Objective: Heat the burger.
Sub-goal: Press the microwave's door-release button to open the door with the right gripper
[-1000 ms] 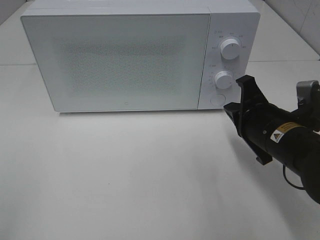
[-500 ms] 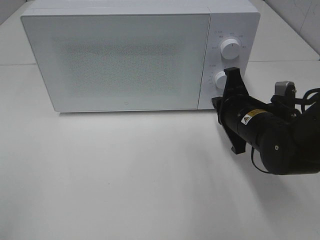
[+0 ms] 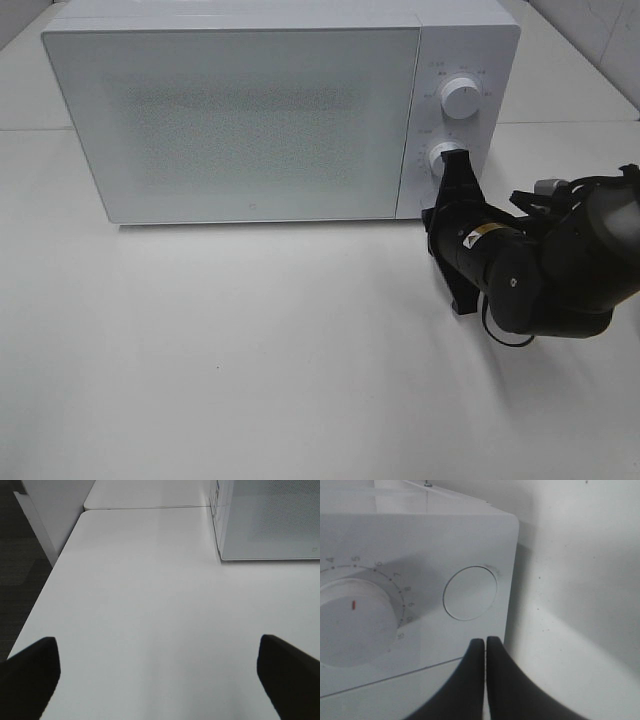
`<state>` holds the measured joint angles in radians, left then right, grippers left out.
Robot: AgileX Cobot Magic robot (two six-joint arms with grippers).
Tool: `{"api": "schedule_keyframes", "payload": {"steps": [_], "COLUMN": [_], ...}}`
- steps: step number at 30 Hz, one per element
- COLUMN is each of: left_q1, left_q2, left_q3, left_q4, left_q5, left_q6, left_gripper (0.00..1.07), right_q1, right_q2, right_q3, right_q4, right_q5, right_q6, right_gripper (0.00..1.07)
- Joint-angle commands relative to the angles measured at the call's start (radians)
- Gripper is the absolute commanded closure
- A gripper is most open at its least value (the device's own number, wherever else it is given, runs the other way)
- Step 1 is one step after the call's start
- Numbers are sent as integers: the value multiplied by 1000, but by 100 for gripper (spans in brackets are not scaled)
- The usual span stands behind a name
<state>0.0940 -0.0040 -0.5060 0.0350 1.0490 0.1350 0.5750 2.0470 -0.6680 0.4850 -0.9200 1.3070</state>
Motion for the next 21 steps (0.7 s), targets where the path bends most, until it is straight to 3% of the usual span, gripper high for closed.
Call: {"api": "schedule_keyframes", "payload": {"steps": [1, 21], "left_q1": [-1, -1], "left_q2": [-21, -21], "left_q3": [2, 2], "left_q4": [2, 2], "left_q5": [-7, -7], "left_q6": [-1, -1], "left_gripper": [1, 1], "right_q1": [-17, -109], "right_q2": [13, 36], "right_q3": [-28, -84], "right_q4": [-6, -74], "right_q5": [5, 58], "right_q6": [4, -4], "right_gripper": [107, 107]}}
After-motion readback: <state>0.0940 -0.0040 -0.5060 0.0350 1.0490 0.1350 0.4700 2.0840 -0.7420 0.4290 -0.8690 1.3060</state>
